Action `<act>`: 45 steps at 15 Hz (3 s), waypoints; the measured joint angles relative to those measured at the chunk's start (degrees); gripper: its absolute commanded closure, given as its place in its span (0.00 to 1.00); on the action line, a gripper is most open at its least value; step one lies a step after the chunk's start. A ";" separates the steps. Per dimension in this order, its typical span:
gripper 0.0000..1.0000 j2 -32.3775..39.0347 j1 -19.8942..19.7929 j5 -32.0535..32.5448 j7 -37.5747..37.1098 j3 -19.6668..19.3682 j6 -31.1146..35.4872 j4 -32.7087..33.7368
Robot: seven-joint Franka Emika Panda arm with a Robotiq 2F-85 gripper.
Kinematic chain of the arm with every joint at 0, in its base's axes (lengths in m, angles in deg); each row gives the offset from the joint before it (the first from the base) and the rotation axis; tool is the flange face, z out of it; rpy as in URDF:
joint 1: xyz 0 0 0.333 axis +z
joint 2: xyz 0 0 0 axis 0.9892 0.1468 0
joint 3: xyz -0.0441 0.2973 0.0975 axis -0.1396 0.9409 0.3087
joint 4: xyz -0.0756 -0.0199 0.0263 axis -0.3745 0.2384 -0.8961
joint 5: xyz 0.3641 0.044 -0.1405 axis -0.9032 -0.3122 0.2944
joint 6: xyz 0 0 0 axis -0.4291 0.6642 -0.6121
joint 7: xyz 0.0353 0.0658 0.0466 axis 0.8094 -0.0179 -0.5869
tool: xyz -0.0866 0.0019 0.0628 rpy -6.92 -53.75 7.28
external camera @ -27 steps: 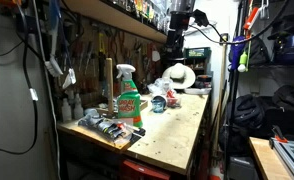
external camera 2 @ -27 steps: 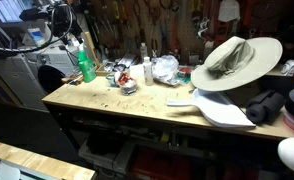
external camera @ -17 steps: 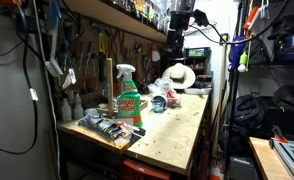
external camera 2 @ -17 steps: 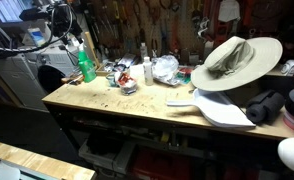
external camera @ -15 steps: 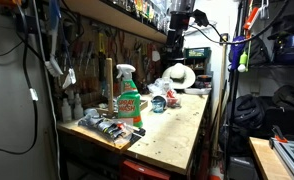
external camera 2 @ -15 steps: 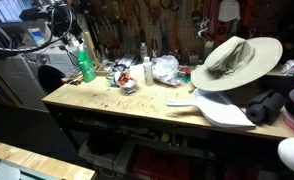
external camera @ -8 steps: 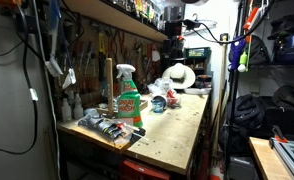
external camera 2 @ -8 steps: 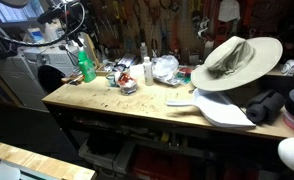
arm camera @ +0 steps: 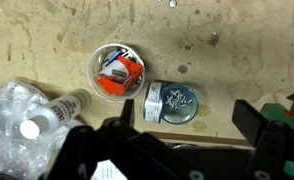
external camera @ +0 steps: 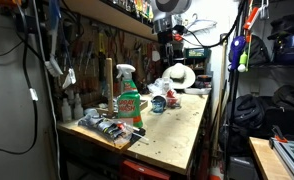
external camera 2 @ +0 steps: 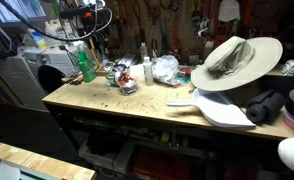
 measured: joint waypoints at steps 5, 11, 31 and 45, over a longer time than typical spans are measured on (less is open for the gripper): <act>0.00 6.81 -3.26 -6.83 9.87 -1.73 -4.47 8.50; 0.00 7.25 -3.14 -7.02 9.98 -1.55 -4.63 9.04; 0.00 11.96 -7.97 -22.12 25.61 -0.72 9.26 -1.82; 0.00 13.75 -7.66 -22.87 17.82 0.11 19.84 -2.26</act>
